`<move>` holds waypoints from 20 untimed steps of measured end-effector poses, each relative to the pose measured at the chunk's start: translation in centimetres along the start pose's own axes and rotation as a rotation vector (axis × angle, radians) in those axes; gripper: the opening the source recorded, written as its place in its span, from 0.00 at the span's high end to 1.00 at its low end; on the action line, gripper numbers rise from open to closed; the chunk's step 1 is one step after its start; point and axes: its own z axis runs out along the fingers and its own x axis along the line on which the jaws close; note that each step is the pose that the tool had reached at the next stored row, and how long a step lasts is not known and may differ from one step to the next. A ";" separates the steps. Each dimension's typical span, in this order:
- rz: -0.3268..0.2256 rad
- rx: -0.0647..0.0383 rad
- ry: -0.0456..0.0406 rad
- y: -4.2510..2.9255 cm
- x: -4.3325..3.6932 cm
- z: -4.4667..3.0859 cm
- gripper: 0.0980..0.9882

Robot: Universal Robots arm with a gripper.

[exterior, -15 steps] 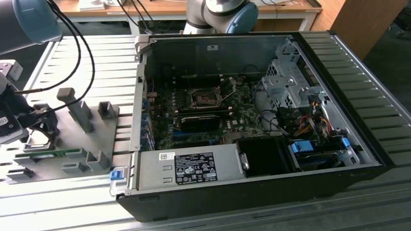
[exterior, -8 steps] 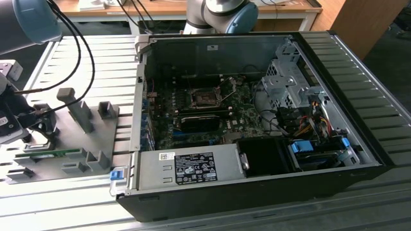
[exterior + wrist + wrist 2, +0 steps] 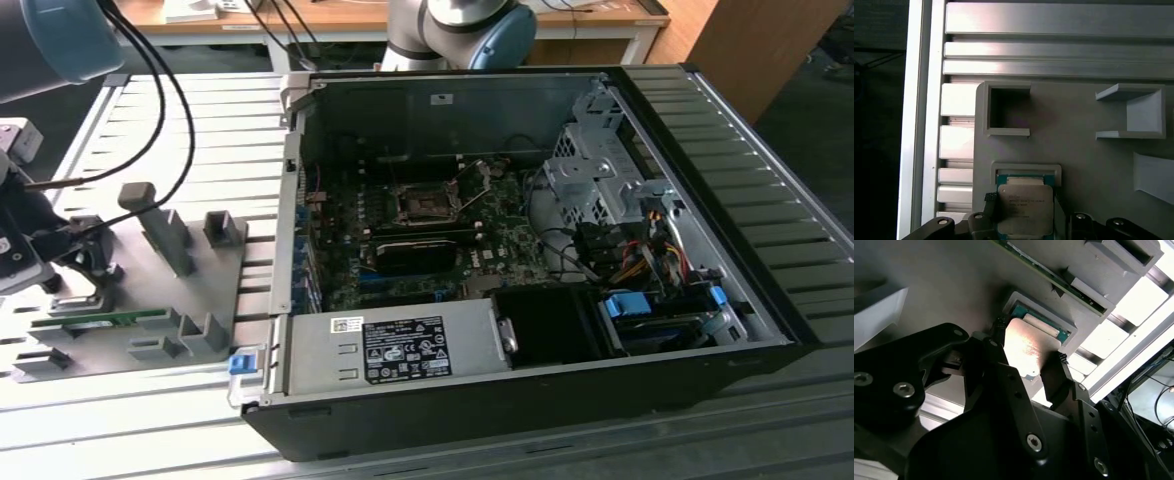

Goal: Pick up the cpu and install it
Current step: 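Pick up the cpu and move it towards the insertion slot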

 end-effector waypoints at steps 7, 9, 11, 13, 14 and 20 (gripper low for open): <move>0.000 0.000 0.0000 0.06 0.02 -1.07 0.51; 0.000 0.000 0.0000 0.08 0.03 -1.30 0.51; 0.000 0.000 0.0001 0.09 0.04 -1.56 0.51; 0.000 0.000 0.0003 0.11 0.04 -1.82 0.51; 0.000 0.000 0.0002 0.11 0.04 -1.94 0.51; 0.000 -0.003 0.0003 0.14 0.05 -2.42 0.51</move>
